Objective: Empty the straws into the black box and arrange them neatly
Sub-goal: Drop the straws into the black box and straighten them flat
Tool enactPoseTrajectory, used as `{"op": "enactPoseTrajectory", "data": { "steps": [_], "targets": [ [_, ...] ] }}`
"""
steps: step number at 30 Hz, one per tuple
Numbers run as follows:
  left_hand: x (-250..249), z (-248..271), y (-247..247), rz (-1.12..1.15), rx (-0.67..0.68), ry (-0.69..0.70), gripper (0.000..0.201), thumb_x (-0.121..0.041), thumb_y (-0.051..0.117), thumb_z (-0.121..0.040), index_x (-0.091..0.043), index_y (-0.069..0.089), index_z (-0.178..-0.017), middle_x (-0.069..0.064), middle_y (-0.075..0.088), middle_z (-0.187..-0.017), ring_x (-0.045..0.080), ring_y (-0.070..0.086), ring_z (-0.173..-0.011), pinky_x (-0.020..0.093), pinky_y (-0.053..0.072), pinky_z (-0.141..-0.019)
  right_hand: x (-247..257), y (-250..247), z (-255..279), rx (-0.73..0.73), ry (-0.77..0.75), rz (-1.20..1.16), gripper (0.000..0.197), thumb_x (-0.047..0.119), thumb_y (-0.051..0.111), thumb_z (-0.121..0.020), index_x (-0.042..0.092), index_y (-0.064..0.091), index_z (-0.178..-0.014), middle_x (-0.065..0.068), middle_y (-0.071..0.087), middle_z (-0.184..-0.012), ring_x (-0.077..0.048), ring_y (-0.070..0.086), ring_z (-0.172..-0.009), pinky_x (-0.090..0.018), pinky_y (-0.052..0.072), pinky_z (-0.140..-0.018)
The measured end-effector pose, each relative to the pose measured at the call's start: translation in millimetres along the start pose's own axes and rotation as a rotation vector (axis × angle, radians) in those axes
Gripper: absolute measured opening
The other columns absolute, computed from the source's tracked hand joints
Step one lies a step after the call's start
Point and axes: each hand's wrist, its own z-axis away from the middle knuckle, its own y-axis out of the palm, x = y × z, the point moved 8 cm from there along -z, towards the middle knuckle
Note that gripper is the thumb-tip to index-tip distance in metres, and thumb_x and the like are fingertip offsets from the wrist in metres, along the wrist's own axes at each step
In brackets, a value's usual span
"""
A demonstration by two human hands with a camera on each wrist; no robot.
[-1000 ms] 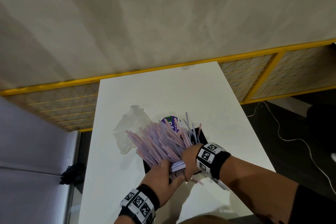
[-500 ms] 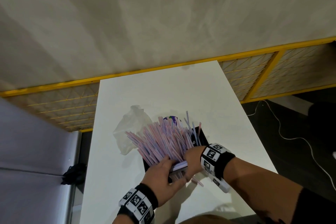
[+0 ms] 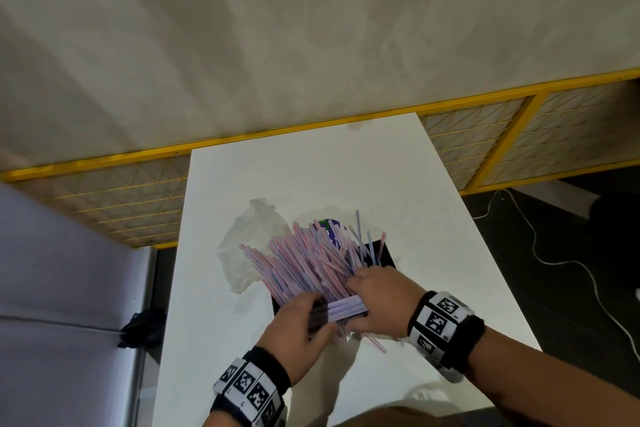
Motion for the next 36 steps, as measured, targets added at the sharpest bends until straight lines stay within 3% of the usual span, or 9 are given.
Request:
{"op": "enactPoseTrajectory", "data": {
  "steps": [4,7,10,13,19,23,28,31,36],
  "targets": [
    [6.7,8.3,-25.6,0.014,-0.166,-0.059,0.011,-0.041,0.062,-0.096,-0.040,0.063,-0.106,-0.020,0.063,-0.100,-0.002,0.060,-0.090,0.011,0.044,-0.076,7.1,-18.4,10.4,-0.083,0.026,-0.138,0.039,0.056,0.051,-0.094,0.021,0.059,-0.109,0.000,0.060,-0.106,-0.023,0.061,-0.094,-0.036,0.047,-0.077],
    [17.5,16.6,-44.4,0.041,-0.321,-0.161,0.009,-0.033,0.065,-0.094,-0.040,0.063,-0.089,-0.023,0.066,-0.086,-0.006,0.062,-0.080,0.009,0.042,-0.067,15.8,-25.0,8.7,-0.093,0.065,-0.237,0.033,0.046,0.049,-0.100,0.019,0.062,-0.115,0.002,0.063,-0.110,-0.020,0.063,-0.095,-0.039,0.054,-0.081],
    [31.5,22.1,-56.8,0.103,-0.434,-0.270,0.013,-0.030,0.068,-0.093,-0.036,0.061,-0.084,-0.022,0.068,-0.080,-0.001,0.064,-0.070,0.017,0.045,-0.063,26.5,-27.3,0.8,-0.109,0.082,-0.298,0.026,0.039,0.049,-0.102,0.018,0.059,-0.091,0.004,0.058,-0.083,-0.020,0.058,-0.079,-0.037,0.052,-0.070],
    [45.0,22.0,-55.9,0.038,-0.407,-0.368,0.013,-0.033,0.068,-0.092,-0.036,0.055,-0.089,-0.016,0.066,-0.083,0.000,0.063,-0.071,0.020,0.046,-0.063,46.1,-23.4,-11.5,-0.054,0.029,-0.335,0.025,0.034,0.050,-0.103,0.019,0.056,-0.084,0.006,0.051,-0.072,-0.020,0.055,-0.075,-0.037,0.049,-0.070],
    [67.2,17.9,-46.4,0.077,-0.396,-0.498,0.037,-0.032,0.072,-0.090,-0.026,0.044,-0.113,-0.011,0.061,-0.086,0.008,0.060,-0.078,0.025,0.042,-0.064,72.1,-15.7,-40.7,0.013,0.031,-0.315,0.018,0.030,0.050,-0.103,0.022,0.047,-0.088,-0.003,0.055,-0.085,-0.022,0.051,-0.082,-0.037,0.050,-0.076],
    [60.3,10.7,-50.9,0.023,-0.449,-0.389,0.019,-0.026,0.072,-0.088,-0.028,0.054,-0.089,-0.012,0.054,-0.089,0.002,0.054,-0.077,0.023,0.039,-0.062,77.0,-12.1,-52.0,0.037,0.111,-0.283,0.023,0.035,0.052,-0.102,0.016,0.056,-0.090,-0.011,0.066,-0.095,-0.030,0.061,-0.085,-0.036,0.051,-0.074],
    [51.1,2.5,-50.2,-0.029,-0.423,-0.297,0.019,-0.024,0.071,-0.089,-0.027,0.055,-0.079,-0.011,0.051,-0.086,0.005,0.052,-0.073,0.021,0.039,-0.063,74.7,-10.3,-58.6,0.037,0.169,-0.298,0.019,0.031,0.055,-0.100,0.013,0.061,-0.099,-0.012,0.066,-0.102,-0.032,0.065,-0.093,-0.035,0.051,-0.076],
    [49.2,0.3,-49.1,0.005,-0.421,-0.279,0.024,-0.024,0.069,-0.090,-0.029,0.051,-0.075,-0.012,0.055,-0.076,0.004,0.052,-0.068,0.017,0.034,-0.058,69.6,-8.9,-56.7,0.020,0.190,-0.340,0.017,0.031,0.054,-0.100,0.018,0.055,-0.089,-0.011,0.066,-0.097,-0.031,0.064,-0.090,-0.037,0.052,-0.075],
    [57.0,-0.3,-44.8,0.044,-0.395,-0.348,0.024,-0.029,0.064,-0.092,-0.026,0.046,-0.076,-0.006,0.059,-0.063,0.008,0.055,-0.058,0.022,0.039,-0.050,61.2,-11.0,-49.9,-0.075,0.208,-0.503,0.021,0.035,0.057,-0.100,0.018,0.066,-0.092,-0.006,0.069,-0.081,-0.027,0.064,-0.079,-0.039,0.057,-0.073]
  ]
}}
